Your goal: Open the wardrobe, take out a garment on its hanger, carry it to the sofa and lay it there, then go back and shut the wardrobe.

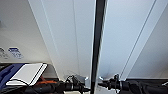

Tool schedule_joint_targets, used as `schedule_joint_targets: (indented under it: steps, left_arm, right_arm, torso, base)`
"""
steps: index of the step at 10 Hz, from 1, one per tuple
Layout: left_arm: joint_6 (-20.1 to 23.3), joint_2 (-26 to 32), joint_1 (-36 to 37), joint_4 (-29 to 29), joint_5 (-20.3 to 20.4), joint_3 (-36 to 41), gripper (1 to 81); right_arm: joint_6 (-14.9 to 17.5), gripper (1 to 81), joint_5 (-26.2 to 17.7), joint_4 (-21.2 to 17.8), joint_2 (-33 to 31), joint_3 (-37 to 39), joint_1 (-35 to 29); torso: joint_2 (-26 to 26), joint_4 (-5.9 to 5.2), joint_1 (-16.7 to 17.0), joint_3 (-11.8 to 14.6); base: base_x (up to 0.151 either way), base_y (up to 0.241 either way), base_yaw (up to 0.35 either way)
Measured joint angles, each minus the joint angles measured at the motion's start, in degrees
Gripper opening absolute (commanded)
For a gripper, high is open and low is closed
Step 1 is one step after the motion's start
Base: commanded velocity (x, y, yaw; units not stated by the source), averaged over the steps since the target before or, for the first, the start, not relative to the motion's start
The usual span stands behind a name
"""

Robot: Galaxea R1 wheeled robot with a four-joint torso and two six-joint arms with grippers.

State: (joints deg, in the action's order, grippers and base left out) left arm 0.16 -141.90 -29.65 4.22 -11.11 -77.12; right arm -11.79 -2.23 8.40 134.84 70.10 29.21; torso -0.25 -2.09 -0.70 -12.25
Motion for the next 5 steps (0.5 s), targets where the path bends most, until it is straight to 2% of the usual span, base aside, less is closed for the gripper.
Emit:
schedule_joint_targets:
  steps: [2,5]
  left_arm:
    - [-0.02,1.13,-0.54,-0.01,0.41,1.18,81.1]
    - [-0.06,3.34,-1.17,-0.04,0.28,3.96,81.1]
  right_arm:
    - [0.24,81.1,2.18,0.26,-0.63,-0.5,1.27]
    - [0.18,81.1,2.5,0.3,-1.9,-1.88,1.9]
  torso:
    - [0.0,0.0,0.0,0.0]
    - [0.0,0.0,0.0,0.0]
  base:
    - [0.0,0.0,0.0]
    - [0.0,0.0,0.0]
